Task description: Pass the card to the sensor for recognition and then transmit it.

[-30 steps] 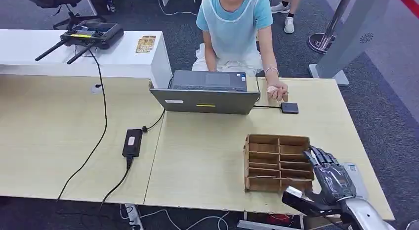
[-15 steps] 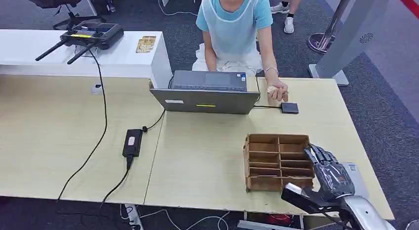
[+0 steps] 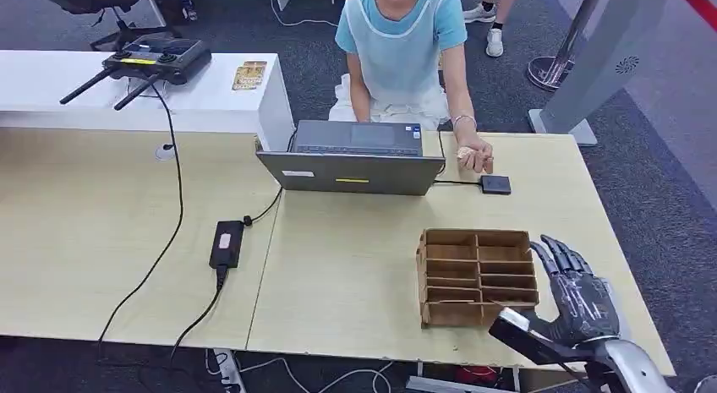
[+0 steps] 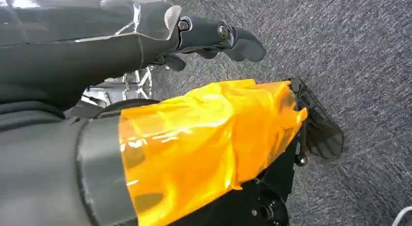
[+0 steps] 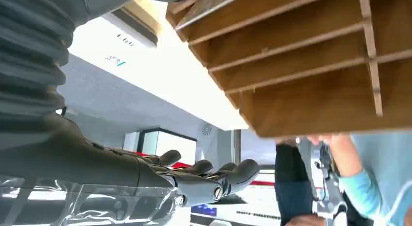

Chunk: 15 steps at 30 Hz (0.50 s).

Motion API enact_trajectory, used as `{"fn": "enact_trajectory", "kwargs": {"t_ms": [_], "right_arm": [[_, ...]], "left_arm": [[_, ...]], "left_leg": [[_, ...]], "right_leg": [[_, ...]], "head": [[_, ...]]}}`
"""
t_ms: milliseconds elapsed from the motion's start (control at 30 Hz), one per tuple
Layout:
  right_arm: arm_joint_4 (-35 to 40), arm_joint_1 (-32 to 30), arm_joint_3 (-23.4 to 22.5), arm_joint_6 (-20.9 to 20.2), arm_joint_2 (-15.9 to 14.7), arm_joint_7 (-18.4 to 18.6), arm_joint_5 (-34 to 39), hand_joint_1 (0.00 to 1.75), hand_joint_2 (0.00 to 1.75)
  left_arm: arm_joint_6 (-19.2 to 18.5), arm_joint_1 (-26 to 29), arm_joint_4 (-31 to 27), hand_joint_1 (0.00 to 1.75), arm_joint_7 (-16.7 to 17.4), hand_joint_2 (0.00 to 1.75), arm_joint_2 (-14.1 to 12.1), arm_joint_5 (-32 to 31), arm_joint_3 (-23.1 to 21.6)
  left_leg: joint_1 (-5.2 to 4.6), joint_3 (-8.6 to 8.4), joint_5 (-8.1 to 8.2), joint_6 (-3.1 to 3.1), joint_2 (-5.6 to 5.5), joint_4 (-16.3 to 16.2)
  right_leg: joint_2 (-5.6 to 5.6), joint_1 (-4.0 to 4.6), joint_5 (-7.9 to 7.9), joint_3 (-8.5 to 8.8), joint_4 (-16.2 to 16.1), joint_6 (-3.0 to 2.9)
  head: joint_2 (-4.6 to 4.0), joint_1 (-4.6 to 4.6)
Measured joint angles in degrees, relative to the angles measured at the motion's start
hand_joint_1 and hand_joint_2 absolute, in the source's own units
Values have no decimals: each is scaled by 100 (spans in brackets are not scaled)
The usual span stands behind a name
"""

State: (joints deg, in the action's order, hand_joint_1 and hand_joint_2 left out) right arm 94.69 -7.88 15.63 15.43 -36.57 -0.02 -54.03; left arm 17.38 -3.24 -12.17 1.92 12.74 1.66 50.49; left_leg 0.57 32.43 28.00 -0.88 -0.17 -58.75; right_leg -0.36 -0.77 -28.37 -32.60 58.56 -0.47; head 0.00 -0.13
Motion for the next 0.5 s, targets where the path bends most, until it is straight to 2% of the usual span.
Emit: {"fn": "enact_trajectory", "kwargs": {"t_ms": [500], "right_arm": [[367,-297,-251,59,7,-9,0,0,175]], "left_arm": [[-39,5,0,0,18,0,-24,-96,-109]], "left_leg": [[0,-2,0,0,3,0]], "right_leg": [[1,0,1,0,0,0]], "head": [[2,2]]}}
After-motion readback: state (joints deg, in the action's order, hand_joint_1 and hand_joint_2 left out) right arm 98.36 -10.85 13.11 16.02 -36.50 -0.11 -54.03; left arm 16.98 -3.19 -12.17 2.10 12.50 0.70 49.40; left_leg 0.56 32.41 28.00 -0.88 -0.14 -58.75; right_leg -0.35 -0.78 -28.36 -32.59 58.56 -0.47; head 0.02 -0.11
